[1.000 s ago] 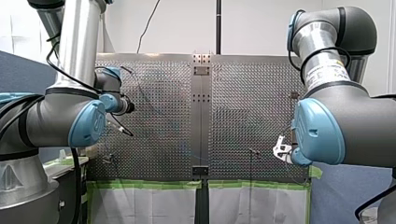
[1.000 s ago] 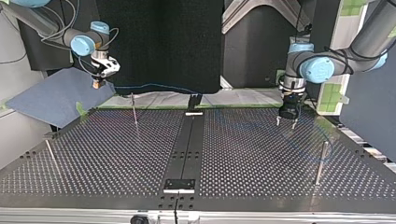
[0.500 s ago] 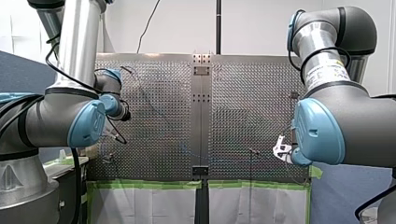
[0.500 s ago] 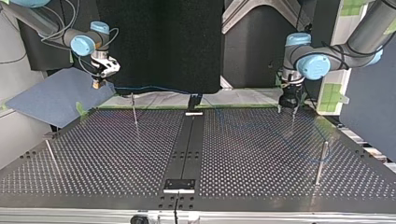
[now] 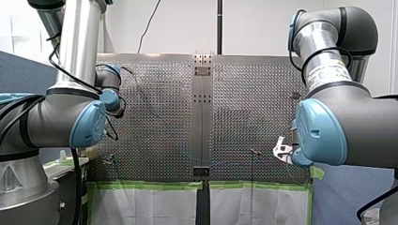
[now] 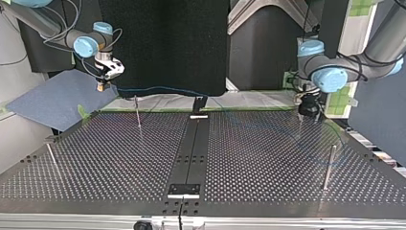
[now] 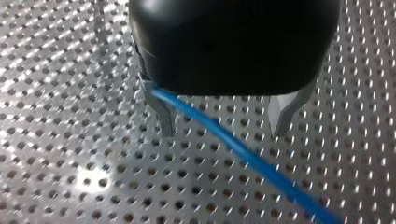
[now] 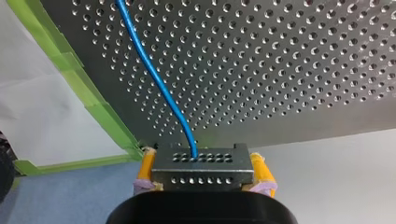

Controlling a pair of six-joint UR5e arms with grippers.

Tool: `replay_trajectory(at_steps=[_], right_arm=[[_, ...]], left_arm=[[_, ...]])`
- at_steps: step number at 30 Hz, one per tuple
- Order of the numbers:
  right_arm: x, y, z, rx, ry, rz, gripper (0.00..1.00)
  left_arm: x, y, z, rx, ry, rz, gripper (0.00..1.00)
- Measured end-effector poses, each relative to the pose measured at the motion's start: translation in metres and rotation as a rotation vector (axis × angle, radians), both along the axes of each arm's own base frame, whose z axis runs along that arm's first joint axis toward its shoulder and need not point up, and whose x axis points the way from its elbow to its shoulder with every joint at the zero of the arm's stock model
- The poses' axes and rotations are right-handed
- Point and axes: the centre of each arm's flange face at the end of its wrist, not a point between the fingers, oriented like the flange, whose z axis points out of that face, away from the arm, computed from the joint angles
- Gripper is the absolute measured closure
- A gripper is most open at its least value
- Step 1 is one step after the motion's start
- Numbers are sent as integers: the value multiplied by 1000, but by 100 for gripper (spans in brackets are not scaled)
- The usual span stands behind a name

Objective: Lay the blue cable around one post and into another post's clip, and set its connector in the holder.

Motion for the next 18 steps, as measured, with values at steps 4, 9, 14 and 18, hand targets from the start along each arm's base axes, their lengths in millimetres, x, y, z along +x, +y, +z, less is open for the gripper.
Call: replay_trajectory(at_steps=[4, 9, 14, 18], right_arm=[[2, 0, 0, 1, -11, 2, 100], [3, 1, 0, -1, -15, 9, 100], [5, 1, 0, 0, -16, 13, 100], [7, 2, 0, 1, -16, 16, 100]], left_arm=[[-4, 4, -1, 34, 39, 27, 0], [-7, 8, -2, 82, 73, 58, 0], [-7, 13, -13, 130, 112, 87, 0], [-7, 14, -28, 161, 155, 88, 0]])
